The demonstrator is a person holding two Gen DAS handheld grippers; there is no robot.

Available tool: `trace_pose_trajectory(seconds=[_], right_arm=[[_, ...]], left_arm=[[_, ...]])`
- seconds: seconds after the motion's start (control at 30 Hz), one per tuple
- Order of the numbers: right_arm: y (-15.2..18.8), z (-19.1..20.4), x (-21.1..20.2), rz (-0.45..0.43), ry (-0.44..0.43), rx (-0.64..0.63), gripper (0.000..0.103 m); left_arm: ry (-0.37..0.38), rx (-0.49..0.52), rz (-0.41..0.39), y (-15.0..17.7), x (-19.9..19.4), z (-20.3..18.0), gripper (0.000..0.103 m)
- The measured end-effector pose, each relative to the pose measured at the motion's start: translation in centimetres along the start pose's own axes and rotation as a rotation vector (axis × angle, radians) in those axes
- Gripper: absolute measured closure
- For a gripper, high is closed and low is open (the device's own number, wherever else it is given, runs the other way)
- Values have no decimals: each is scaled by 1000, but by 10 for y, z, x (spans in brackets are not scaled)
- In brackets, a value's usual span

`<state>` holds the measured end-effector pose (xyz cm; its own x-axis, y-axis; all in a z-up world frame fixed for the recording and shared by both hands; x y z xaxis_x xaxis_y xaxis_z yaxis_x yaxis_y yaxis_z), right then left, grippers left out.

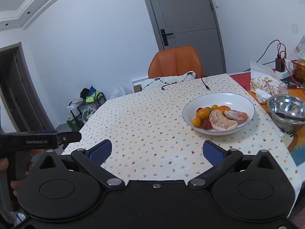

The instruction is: Organize fruits

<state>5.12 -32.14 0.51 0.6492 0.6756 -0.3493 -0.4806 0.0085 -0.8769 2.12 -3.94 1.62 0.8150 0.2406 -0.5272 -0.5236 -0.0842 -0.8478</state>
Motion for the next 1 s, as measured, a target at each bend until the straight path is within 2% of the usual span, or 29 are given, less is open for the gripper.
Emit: trace_pose_trajectory(seconds=[0.3, 1.0], right_arm=[[6, 2, 9, 20, 0, 12, 0], [2, 10, 5, 1, 4, -19, 0]], left_arm=[[-12, -2, 4, 6, -2, 10, 2], [-3, -10, 0, 9, -5, 13, 2]])
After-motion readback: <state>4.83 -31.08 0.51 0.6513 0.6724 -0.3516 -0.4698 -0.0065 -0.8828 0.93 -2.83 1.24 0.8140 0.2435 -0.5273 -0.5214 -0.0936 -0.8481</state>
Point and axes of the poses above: each gripper's, at about its wrist camera, not at the fingertips, and x roughly the way its jaws point, z to its left, y to its underside, the point moved 1 cm from there along x, roughly the way its jaws point, and after that the axes turned 13 degrees about -y, right-handed, at the moved point
